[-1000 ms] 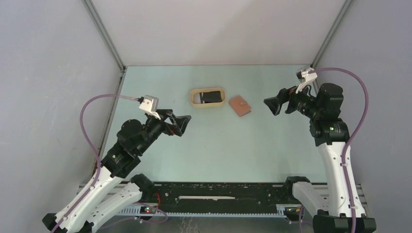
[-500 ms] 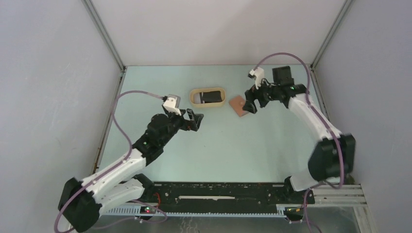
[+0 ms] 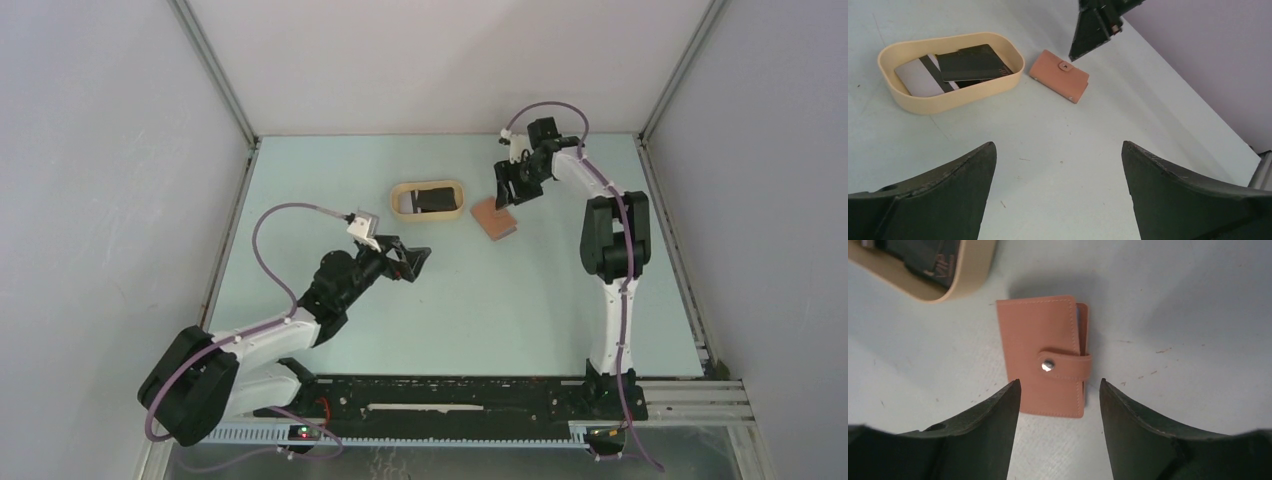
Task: Put the credit cards into the card holder
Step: Move the storage box to the center of the board.
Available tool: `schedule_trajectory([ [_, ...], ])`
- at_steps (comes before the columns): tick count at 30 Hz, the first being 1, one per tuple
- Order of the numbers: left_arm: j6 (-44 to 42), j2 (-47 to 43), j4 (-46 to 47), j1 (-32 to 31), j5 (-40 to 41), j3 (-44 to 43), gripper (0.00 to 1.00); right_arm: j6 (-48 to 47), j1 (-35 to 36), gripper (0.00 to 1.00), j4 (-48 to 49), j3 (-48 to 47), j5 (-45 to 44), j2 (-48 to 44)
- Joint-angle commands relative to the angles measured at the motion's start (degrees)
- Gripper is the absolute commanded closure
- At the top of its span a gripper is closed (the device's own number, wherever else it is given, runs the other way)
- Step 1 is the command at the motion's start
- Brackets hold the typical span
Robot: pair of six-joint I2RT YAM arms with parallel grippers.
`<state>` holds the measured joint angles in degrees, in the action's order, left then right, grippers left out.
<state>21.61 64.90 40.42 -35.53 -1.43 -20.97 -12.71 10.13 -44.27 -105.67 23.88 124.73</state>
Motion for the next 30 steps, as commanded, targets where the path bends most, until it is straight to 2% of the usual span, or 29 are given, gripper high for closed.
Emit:
schedule_trajectory([
  [1,1.65,-0.86,12.42,0.47,-2.88,3.06,0.01,3.12,-0.76,0.33,-5.66,-5.28,-1.4,3.85],
  [10,2.2,-0.52,15.89,0.46,-3.53,4.63,0.01,3.53,-2.48,0.41,-7.28,-3.93,3.72,7.02],
  [16,2.29,-0.43,16.05,0.46,-3.82,4.71,0.01,3.36,-1.92,0.51,-8.05,-3.87,5.92,8.1],
  [18,2.23,-0.38,16.17,0.47,-4.1,4.83,0.01,3.31,-1.87,0.61,-8.34,-3.38,6.2,7.75],
  [20,2.45,-0.47,16.31,0.46,-4.41,4.93,0.01,2.81,-1.93,0.8,-8.55,-1.96,7.2,6.65],
  [23,2.67,-0.64,16.44,0.46,-5.33,5.05,0.01,1.99,-2.43,0.95,-7.97,2.8,10.22,3.53],
  [25,3.45,-0.58,16.44,0.49,-6.44,5.13,0.02,0.81,-2.42,1.0,-8.34,6.63,11.97,0.65],
  [30,6.81,0.48,16.84,-1.09,-9.18,5.9,0.09,-3.78,-0.03,1.0,-8.28,21.32,13.55,-9.87],
])
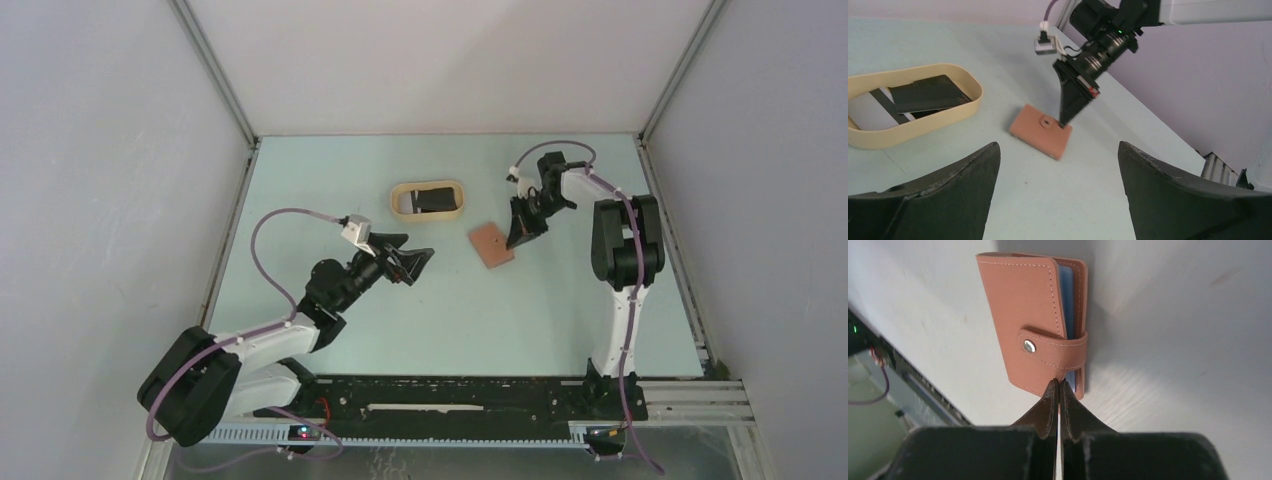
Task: Put the credit cards into the card holder
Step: Move the storage box to the center of the board, then open the card holder at the center of the board.
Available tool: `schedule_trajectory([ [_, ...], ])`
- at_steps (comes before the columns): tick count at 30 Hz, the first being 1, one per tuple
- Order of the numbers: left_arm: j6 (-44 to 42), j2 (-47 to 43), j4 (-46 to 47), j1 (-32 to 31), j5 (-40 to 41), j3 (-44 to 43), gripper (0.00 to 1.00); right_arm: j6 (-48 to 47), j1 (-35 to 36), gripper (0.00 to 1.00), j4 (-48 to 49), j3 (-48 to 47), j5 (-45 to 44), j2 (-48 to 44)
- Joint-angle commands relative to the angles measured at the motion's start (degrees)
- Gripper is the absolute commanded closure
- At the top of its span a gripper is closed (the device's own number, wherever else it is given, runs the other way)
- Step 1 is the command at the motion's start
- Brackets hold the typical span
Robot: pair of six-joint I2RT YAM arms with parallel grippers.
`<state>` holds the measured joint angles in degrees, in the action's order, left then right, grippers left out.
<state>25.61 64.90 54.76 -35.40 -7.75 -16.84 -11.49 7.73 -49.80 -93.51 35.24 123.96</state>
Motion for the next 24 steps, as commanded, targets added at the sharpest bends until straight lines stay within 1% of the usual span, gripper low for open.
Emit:
schedule_trajectory([
  [1,3.05,0.44,2.43,-2.09,-2.62,1.98,0.09,-6.09,3.17,1.0,-3.07,12.24,2.15,-11.1],
  [4,4.49,-0.32,0.12,-4.61,-1.41,2.77,0.12,-10.2,6.86,1.0,-4.91,20.14,1.09,-15.79],
  [5,5.29,-0.69,-0.81,-5.34,-0.69,3.14,0.13,-11.76,7.93,0.98,-6.36,22.13,1.78,-16.54],
  [6,6.18,-1.04,-1.32,-6.02,0.01,3.83,0.13,-13.25,8.79,0.88,-7.87,23.56,2.32,-17.19],
  [7,7.32,-1.42,-1.4,-6.67,0.76,4.62,0.14,-14.35,9.35,0.65,-8.47,25.03,2.45,-18.21],
  [8,8.49,-1.69,-1.41,-7.38,1.81,5.38,0.15,-14.96,9.44,0.52,-8.2,26.5,2.35,-19.65],
  [9,9.62,-1.85,-1.41,-8.24,2.7,6.12,0.16,-15.43,9.32,0.43,-7.48,27.49,1.47,-21.64],
  [10,10.47,-1.96,-1.48,-9.25,3.62,6.66,0.17,-15.69,9.14,0.38,-6.4,28.17,-0.28,-23.75],
  [12,12.12,-1.83,-2.05,-11.49,5.8,7.02,0.19,-17.66,8.98,0.33,-3.66,28.81,-3.23,-29.11],
  [14,13.01,-0.81,-3.11,-13.71,7.33,6.56,0.22,-20.8,9.52,0.32,-1.42,29.06,-4.06,-34.87],
  [15,13.37,-0.15,-3.8,-14.87,8.44,6.16,0.24,-24.17,10.29,0.32,-1.4,29.18,-2.93,-37.36],
  [17,13.7,1.52,-5.38,-16.76,10.87,5.34,0.26,-33.05,12.2,0.32,-0.46,30.74,1.05,-42.8],
  [19,14.83,3.73,-5.67,-17.57,12.26,4.84,0.28,-44.76,14.4,0.3,1.34,33.95,5.04,-47.53],
  [20,15.17,4.92,-5.3,-17.65,12.16,4.57,0.28,-55.21,15.09,0.28,1.19,35.36,6.67,-48.8],
  [21,15.1,5.88,-4.86,-17.61,11.9,4.23,0.29,-63.13,15.9,0.25,-0.11,36.18,7.79,-49.12],
  [22,14.83,6.86,-4.77,-17.6,11.88,3.74,0.29,-68.32,16.64,0.24,-1.01,36.25,8.2,-48.53],
  [24,14.27,8.71,-4.75,-17.64,12.11,2.41,0.31,-71.43,18.61,0.23,-0.42,35.47,7.03,-45.84],
])
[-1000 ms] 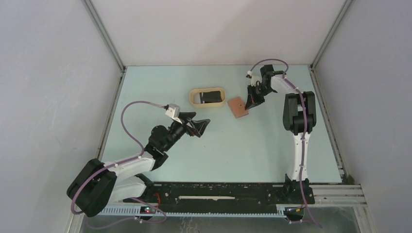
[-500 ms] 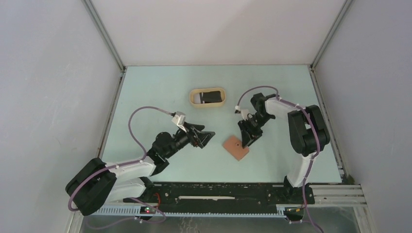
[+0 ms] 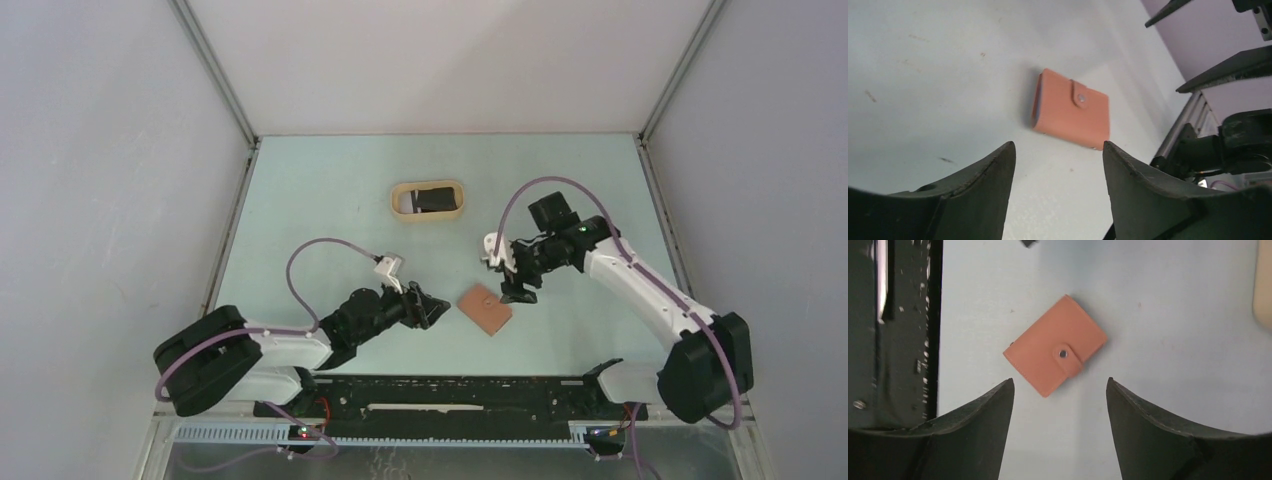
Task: Put the credit cards into the card holder
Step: Open the card holder at the center of the board.
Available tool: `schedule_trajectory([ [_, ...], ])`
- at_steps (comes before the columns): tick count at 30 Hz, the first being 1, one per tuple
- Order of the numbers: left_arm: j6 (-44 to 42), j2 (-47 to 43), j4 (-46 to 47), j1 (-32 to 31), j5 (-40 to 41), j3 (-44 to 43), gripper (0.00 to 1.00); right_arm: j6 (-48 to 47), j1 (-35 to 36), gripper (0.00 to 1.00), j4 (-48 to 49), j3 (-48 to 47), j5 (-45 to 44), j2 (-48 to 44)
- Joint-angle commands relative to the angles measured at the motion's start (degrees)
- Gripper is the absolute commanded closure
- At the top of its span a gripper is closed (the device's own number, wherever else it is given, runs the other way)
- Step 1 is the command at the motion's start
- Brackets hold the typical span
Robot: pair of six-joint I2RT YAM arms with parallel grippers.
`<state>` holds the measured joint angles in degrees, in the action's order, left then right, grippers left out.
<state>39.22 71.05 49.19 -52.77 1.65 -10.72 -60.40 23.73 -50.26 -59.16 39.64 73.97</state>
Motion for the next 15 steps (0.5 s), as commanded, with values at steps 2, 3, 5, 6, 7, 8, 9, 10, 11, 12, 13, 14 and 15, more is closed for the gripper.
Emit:
schedule_trajectory([
  [2,0.38,4.64,0.9,-0.27,2.81,-4.76,0.33,-23.67,4.24,0.28,-0.23,-0.48,0.43,8.13],
  [3,0.33,5.76,1.14,-0.23,2.58,-5.21,0.34,-23.54,4.91,0.29,0.31,-0.88,-1.03,10.06],
  [5,0.52,7.94,2.6,-0.23,1.91,-5.76,0.35,-22.06,6.13,0.33,2.55,-1.05,-3.87,13.48],
  [6,0.73,9.05,3.42,-0.23,1.63,-5.86,0.36,-21.33,6.63,0.35,3.26,-1.05,-5.0,14.67],
  [7,0.88,9.89,4.08,-0.22,1.26,-5.95,0.37,-20.82,7.16,0.36,3.85,-1.03,-5.97,15.58],
  [8,1.06,10.72,4.62,-0.24,0.99,-6.13,0.37,-20.13,7.46,0.37,4.48,-0.98,-6.81,16.43],
  [9,1.18,11.56,5.06,-0.23,0.69,-6.22,0.38,-19.46,7.97,0.38,5.39,-1.03,-7.5,17.13],
  [10,1.32,11.98,5.46,-0.22,0.56,-6.24,0.38,-18.96,8.18,0.38,5.89,-0.97,-8.21,17.73],
  [11,1.42,12.3,5.67,-0.22,0.47,-6.33,0.38,-18.44,8.44,0.39,6.44,-0.97,-8.89,18.27],
  [12,1.46,12.54,5.88,-0.22,0.46,-6.34,0.39,-17.92,8.72,0.39,6.92,-0.96,-9.58,18.78],
  [13,1.47,12.74,5.96,-0.26,0.38,-6.4,0.39,-17.67,9.05,0.39,7.08,-1.01,-10.18,19.42],
  [14,1.51,12.88,6.04,-0.23,0.37,-6.42,0.39,-17.58,9.37,0.39,7.19,-1.04,-10.53,19.83],
  [15,1.56,13.01,6.13,-0.22,0.29,-6.47,0.4,-17.16,9.66,0.4,7.36,-1.02,-10.7,20.28],
])
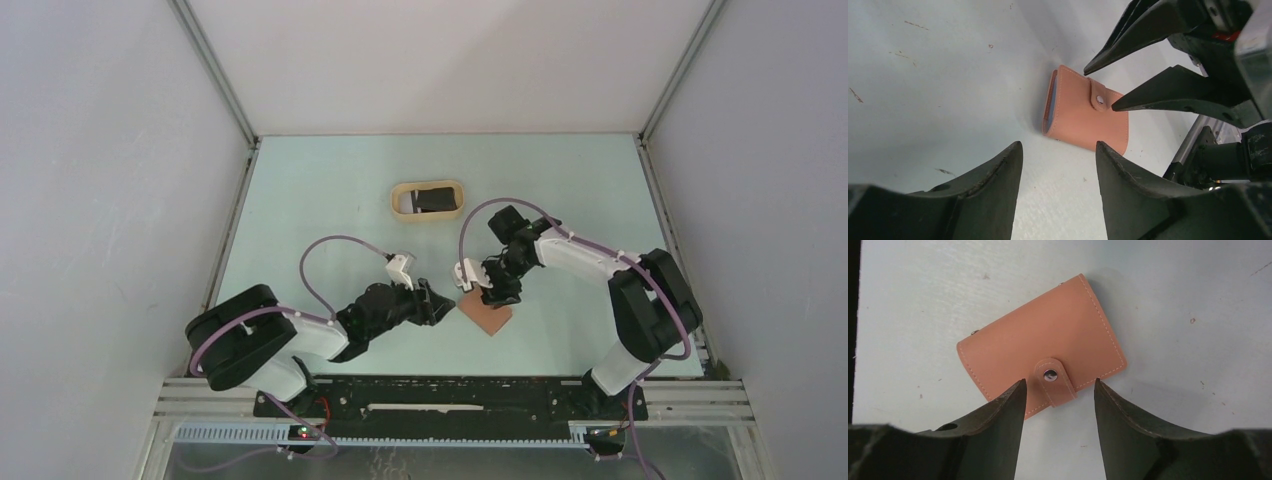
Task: Put the credit cards into the card holder
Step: Open the card holder at the center of the board.
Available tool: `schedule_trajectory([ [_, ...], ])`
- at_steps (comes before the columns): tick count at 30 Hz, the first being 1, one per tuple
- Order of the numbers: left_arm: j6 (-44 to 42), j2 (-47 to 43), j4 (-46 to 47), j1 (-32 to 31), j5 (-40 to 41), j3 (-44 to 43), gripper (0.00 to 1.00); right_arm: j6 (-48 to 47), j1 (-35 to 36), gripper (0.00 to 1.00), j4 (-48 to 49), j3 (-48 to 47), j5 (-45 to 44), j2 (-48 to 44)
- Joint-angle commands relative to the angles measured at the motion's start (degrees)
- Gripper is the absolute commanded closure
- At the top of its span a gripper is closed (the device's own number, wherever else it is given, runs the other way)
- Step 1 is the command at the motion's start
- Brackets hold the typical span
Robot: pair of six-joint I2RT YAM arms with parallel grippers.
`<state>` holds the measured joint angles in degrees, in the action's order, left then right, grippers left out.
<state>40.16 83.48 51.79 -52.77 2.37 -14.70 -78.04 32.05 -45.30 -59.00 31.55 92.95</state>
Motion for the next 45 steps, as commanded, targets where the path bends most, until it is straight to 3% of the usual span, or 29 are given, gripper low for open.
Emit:
schedule_trajectory([
  [1,0.62,0.69,3.57,-0.22,-0.48,-2.46,0.4,0.59,1.67,0.4,2.34,-1.15,-2.83,1.71],
  [5,0.79,0.98,3.84,-0.22,-0.69,-2.38,0.41,1.03,3.1,0.42,2.26,-1.15,-5.09,3.41],
  [9,0.87,0.81,4.1,-0.23,-0.79,-2.11,0.42,1.11,3.37,0.5,1.42,-1.24,-6.39,5.01],
  [16,1.95,1.96,6.62,-0.22,-2.72,-1.93,0.45,2.24,3.78,0.77,-0.58,-2.29,-6.4,5.77],
  [22,5.37,6.24,14.0,-0.4,-7.03,-2.09,0.69,3.85,4.22,0.93,-0.76,-2.23,-2.39,1.99],
  [24,6.08,7.39,15.86,-0.4,-7.64,-2.28,0.71,4.9,4.25,1.0,-0.87,-2.26,-0.41,0.61],
  [34,6.43,7.56,13.54,-0.69,-7.12,-3.5,0.69,9.46,3.29,1.0,-1.16,-1.88,7.79,-2.38],
  [43,4.2,12.14,4.0,-0.74,-5.22,-11.7,0.72,9.06,4.51,1.0,-1.28,-1.84,0.49,2.1],
  [45,4.14,13.59,3.31,-0.69,-5.09,-12.94,0.73,8.59,4.82,0.91,-0.72,-1.23,-0.86,2.49],
])
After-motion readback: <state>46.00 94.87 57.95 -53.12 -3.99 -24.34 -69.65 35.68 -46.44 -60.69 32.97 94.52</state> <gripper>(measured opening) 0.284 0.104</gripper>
